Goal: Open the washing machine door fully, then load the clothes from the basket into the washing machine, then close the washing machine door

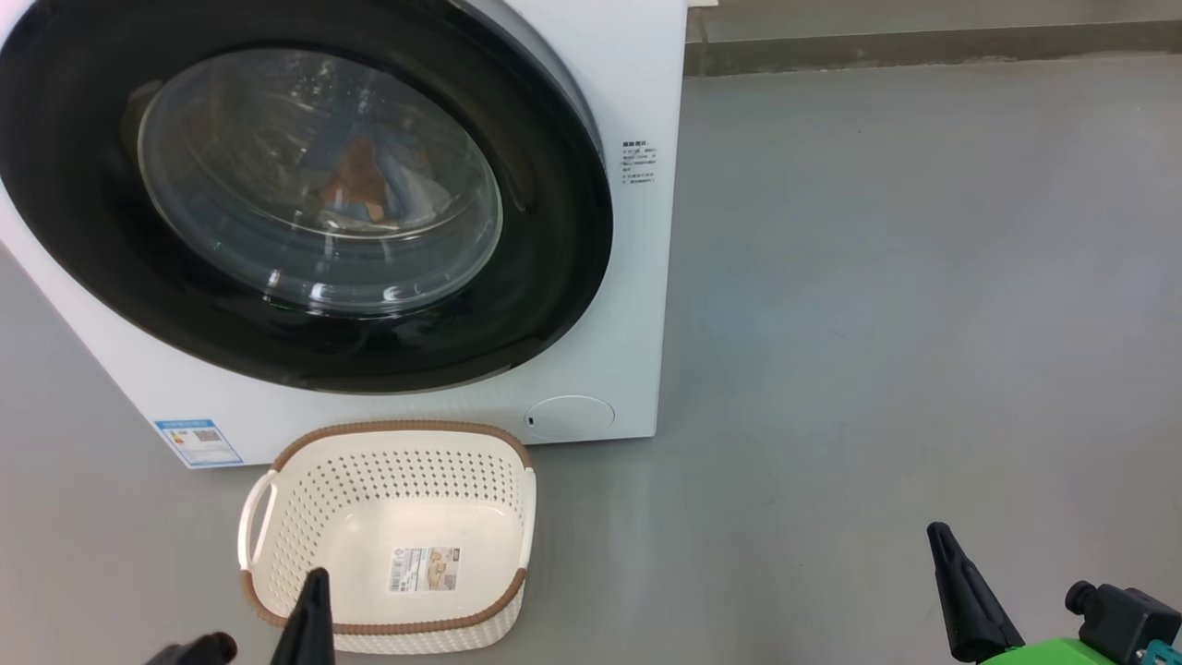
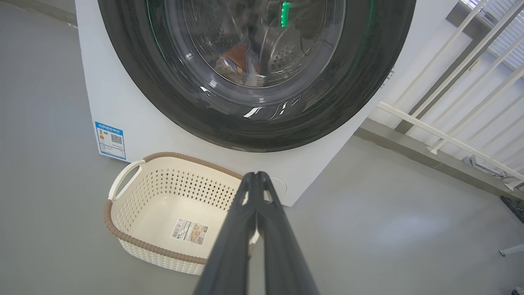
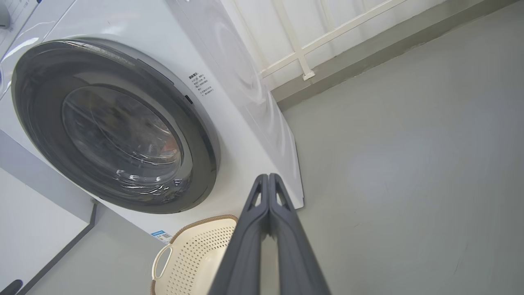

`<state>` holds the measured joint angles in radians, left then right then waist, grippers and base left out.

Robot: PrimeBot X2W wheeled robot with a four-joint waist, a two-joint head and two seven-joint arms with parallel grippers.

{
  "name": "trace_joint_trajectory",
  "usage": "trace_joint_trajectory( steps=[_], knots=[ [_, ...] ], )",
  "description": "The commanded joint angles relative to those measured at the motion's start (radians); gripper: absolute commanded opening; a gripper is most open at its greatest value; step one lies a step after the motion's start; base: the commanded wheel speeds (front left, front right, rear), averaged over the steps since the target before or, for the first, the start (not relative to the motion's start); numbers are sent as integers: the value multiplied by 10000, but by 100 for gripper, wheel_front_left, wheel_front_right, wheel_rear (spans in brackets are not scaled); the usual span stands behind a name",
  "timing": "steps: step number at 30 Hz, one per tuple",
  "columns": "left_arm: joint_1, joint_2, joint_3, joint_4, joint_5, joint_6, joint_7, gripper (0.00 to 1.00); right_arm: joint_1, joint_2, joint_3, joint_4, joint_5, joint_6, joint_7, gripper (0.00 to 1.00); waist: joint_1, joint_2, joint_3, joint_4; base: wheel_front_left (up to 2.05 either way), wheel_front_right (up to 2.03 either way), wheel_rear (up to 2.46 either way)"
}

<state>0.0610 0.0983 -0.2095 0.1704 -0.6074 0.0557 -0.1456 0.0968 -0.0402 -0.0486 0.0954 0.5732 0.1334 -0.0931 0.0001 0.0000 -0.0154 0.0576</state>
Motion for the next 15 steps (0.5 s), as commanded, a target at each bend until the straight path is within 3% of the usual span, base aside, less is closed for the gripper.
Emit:
trace_joint_trajectory(
  steps=[1,15],
  knots=[
    [-479,99,233,-156,-287,-129,46,0,-409,-147,6,-176,361,-7,33,0,0,0,3,-9,0,0,0],
    [-639,60,594,-44,-1693,-372,354,0,-633,-184,-25,53,1807,-10,268,0,0,0,29,-88,0,0,0]
  ],
)
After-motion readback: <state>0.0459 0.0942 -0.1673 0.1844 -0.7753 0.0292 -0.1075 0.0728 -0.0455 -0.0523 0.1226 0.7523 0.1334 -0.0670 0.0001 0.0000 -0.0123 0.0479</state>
